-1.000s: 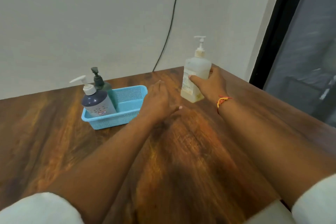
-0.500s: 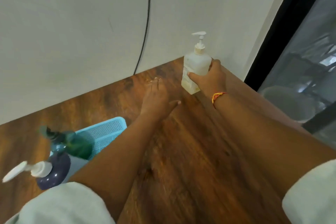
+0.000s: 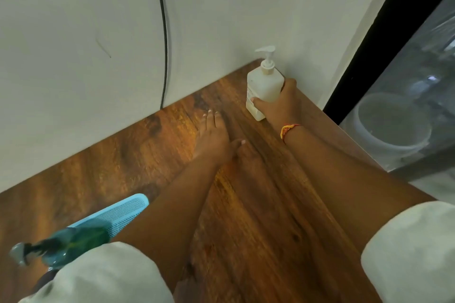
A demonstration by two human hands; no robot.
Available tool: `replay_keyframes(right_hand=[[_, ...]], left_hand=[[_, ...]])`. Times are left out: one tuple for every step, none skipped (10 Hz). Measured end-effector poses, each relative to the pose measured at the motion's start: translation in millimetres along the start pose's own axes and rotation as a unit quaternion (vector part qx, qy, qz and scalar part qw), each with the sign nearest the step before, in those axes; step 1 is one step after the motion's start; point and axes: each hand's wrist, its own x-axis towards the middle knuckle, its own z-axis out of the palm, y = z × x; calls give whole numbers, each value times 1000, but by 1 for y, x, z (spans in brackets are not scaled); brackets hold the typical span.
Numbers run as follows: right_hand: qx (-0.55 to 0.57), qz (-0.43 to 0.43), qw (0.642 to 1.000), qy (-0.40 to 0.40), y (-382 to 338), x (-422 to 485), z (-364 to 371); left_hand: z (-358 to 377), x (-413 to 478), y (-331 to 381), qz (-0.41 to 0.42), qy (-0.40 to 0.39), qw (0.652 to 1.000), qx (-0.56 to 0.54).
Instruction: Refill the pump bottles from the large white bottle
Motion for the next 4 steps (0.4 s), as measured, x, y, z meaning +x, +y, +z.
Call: replay_keyframes(right_hand=[[-6, 10, 1000, -7, 4, 1, 3], [8, 17, 1000, -13, 3, -3, 5], [28, 19, 999, -9, 2, -9, 2], [2, 11, 999, 35, -3, -28, -3]], left_hand=[[1, 0, 0, -7, -8, 1000, 12], [-2, -3, 2, -8, -18, 1000, 11], [-6, -10, 4, -4, -15, 1000, 9], [-17, -24, 6, -5, -13, 1000, 16]])
